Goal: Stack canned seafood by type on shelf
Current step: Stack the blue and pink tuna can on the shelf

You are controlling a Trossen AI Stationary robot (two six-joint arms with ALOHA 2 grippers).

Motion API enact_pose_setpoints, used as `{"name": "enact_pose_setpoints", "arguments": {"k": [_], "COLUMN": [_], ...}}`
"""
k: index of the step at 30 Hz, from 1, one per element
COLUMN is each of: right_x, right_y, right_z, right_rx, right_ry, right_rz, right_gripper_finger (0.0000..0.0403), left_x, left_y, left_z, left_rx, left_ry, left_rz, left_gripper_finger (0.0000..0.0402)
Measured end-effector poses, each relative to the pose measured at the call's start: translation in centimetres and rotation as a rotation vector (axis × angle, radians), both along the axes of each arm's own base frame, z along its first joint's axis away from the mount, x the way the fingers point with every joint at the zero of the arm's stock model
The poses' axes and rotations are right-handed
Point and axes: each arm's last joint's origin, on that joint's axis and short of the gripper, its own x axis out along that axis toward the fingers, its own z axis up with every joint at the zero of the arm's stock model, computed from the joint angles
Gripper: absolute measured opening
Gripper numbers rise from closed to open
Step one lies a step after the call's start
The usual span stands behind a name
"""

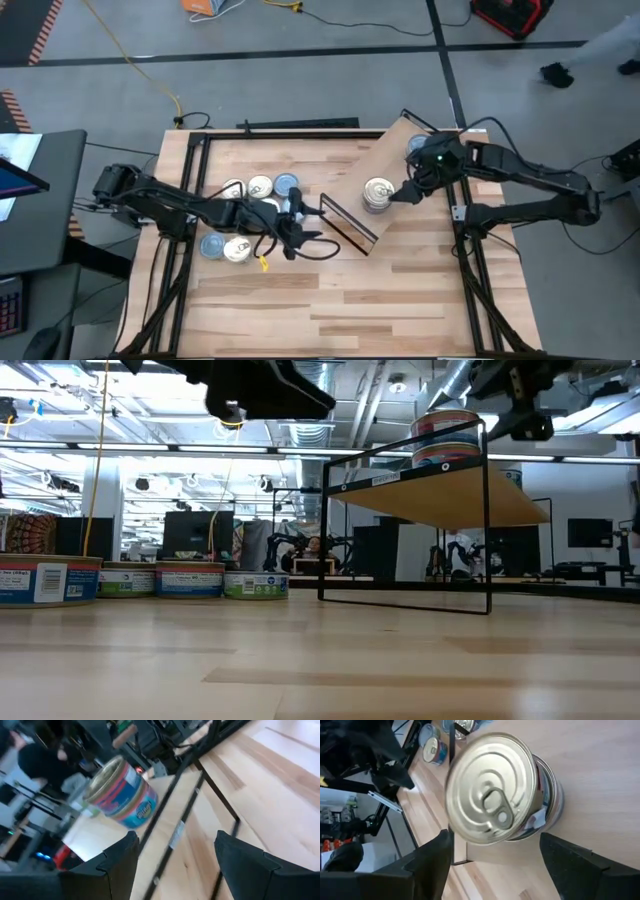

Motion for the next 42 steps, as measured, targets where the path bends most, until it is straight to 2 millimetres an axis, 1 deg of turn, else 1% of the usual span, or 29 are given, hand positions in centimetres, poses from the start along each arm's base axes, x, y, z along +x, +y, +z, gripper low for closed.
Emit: {"name": "enact_pose_setpoints", "arguments": {"k": [3, 6, 10, 13, 15, 17, 22, 25, 27, 29, 32, 34, 37, 42], "right_x": [-0.3, -0.8, -1.5, -1.6, -1.4, -1.1, -0.2, 0.1, 0.3, 0.7, 1.2, 1.2, 1.1, 0.9], "right_y": [0.1, 0.6, 1.9, 3.5, 4.7, 5.9, 9.3, 11.0, 11.5, 11.7, 11.9, 12.0, 12.0, 12.3], "right_z": [1.4, 2.3, 2.7, 2.8, 2.8, 3.2, 4.4, 4.1, 3.7, 3.5, 3.2, 3.1, 3.0, 2.9], "right_rx": [-0.049, -0.162, -0.274, -0.365, -0.451, -0.544, -0.772, -0.914, -1.0, -1.03, -1.041, -1.045, -1.033, -1.014], "right_ry": [-0.028, -0.045, -0.046, -0.067, -0.089, -0.156, -0.32, -0.298, -0.253, -0.235, -0.217, -0.207, -0.207, -0.212], "right_rz": [0.009, -0.005, -0.001, 0.02, 0.035, 0.054, 0.096, 0.093, 0.074, 0.055, 0.063, 0.07, 0.069, 0.075], "right_gripper_finger": [0.0325, 0.0325, 0.0325, 0.0325, 0.0325, 0.0325, 0.0325, 0.0325, 0.0324, 0.0324, 0.0324, 0.0324, 0.0324, 0.0324], "left_x": [-1.3, -3.0, -4.8, -5.9, -6.4, -6.7, -7.2, -7.4, -7.5, -7.4, -6.7, -6.3, -5.5, -4.9], "left_y": [0.5, 1.4, 2.1, 1.7, 1.2, 0.8, 0.7, 0.7, 0.8, 0.9, 1.5, 2.0, 2.1, 1.7], "left_z": [1.1, 1.6, 0.7, -0.5, -1.0, -1.5, -2.0, -2.2, -2.2, -2.7, -4.3, -5.6, -7.2, -8.8], "left_rx": [-0.054, -0.144, -0.259, -0.292, -0.295, -0.299, -0.39, -0.453, -0.471, -0.467, -0.415, -0.331, -0.204, -0.011], "left_ry": [0.046, 0.139, 0.321, 0.47, 0.539, 0.586, 0.633, 0.647, 0.644, 0.646, 0.692, 0.743, 0.801, 0.844], "left_rz": [0.021, 0.027, 0.088, 0.118, 0.126, 0.14, 0.236, 0.288, 0.326, 0.368, 0.419, 0.447, 0.462, 0.482], "left_gripper_finger": [0.0247, 0.0247, 0.0247, 0.0247, 0.0247, 0.0247, 0.0247, 0.0247, 0.0247, 0.0247, 0.0247, 0.0247, 0.0247, 0.0238]}}
